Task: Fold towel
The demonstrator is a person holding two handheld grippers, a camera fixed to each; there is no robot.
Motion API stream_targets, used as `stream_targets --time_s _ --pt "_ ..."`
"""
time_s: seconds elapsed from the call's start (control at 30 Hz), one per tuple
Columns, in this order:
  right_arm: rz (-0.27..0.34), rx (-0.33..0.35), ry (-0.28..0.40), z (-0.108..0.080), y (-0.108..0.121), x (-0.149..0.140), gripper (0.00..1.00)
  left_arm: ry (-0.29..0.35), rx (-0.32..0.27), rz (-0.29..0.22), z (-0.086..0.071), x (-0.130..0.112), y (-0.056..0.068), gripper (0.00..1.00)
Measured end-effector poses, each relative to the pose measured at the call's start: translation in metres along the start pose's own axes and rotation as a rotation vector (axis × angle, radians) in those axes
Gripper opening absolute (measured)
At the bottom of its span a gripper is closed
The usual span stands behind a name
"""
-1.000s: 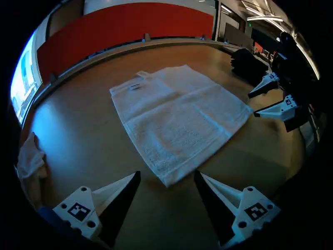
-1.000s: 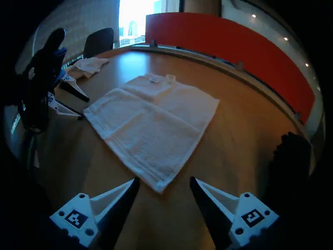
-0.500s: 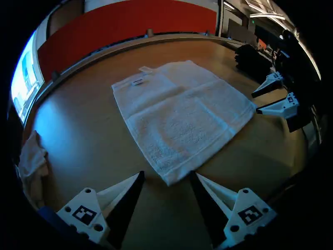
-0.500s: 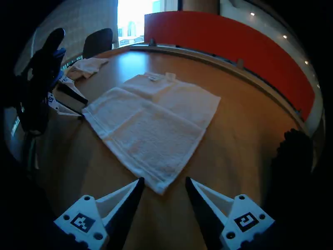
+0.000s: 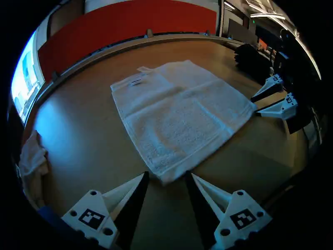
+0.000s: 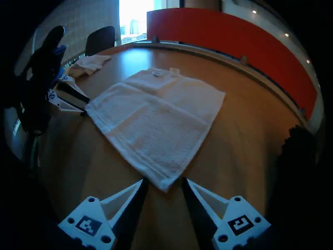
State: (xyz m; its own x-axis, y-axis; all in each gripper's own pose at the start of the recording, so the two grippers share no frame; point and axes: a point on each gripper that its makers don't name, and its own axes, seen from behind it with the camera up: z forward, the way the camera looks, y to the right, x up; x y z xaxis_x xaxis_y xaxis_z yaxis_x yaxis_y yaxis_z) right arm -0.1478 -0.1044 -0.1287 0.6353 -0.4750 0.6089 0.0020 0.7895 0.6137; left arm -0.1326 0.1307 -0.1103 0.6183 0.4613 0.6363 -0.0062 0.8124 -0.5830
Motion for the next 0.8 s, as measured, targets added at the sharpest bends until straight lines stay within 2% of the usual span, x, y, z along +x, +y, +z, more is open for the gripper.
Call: stream_targets --time_s 0.1,0.17,0.43,0.8 --pt "0.001 0.003 -0.001 0.0001 0.0000 0.0000 0.56 -0.003 -0.002 -0.001 0.0000 -0.0001 0.0005 0.61" --pt "0.004 0.003 -0.003 0.0000 0.0005 0.0001 0.50 -0.006 -0.005 -0.001 0.0000 -0.0003 0.0004 0.61" --pt "0.018 -0.003 -0.004 -0.0008 0.0021 0.0006 0.27 -0.015 -0.011 0.006 0.0003 -0.0004 0.0035 0.47" --pt "-0.006 -0.006 -0.009 -0.0028 0.0009 0.0048 0.17 -0.027 0.014 -0.011 0.0009 -0.0004 0.0013 0.16"
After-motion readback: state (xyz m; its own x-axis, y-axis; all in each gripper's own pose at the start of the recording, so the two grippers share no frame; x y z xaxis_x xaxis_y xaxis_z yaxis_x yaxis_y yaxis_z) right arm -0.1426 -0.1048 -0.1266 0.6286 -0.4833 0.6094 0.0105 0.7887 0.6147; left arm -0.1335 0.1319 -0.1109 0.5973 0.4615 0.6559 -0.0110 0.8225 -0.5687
